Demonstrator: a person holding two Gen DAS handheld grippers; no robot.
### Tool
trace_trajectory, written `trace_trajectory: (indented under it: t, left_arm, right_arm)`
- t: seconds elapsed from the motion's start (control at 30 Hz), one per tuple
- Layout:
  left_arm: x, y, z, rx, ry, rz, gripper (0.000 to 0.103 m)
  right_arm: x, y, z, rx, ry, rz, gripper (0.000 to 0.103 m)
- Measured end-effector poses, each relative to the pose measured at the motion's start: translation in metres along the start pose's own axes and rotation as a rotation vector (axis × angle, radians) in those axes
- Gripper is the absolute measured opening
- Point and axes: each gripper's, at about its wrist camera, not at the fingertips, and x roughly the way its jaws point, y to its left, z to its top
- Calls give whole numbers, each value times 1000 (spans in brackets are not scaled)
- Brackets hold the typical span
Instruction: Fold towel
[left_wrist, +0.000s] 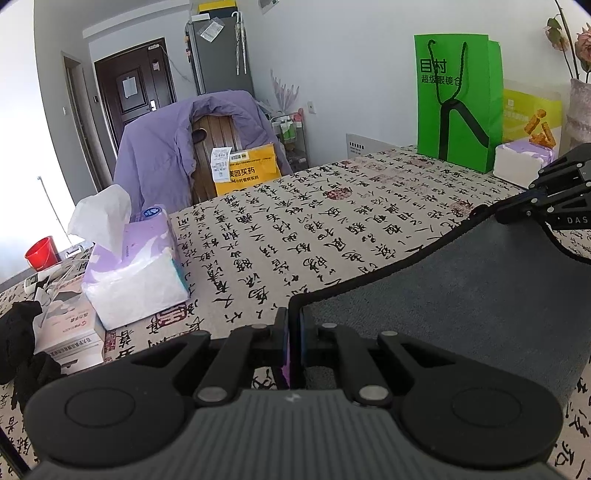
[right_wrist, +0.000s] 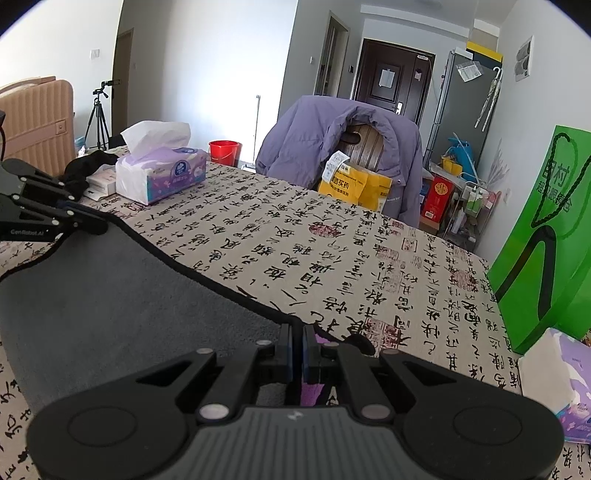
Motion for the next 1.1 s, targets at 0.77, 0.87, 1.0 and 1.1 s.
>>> trace_trajectory:
  t: [0.77,0.87,1.0,1.1]
  left_arm:
    - [-15,23,-2,-141,7,4,103]
    - [-16,22,-3,-142,5,3,103]
    - [-17,21,-3,-145,3,5,103]
    - [-18,20,-3,-148,2,0,103]
  right_arm:
    - [0,-24,0,213,16,63,103]
    - [-1,-21,0,207,19,60,103]
    - [-1,-19,0,201,25,59,103]
    - [-1,-17,-1,197,29,59,103]
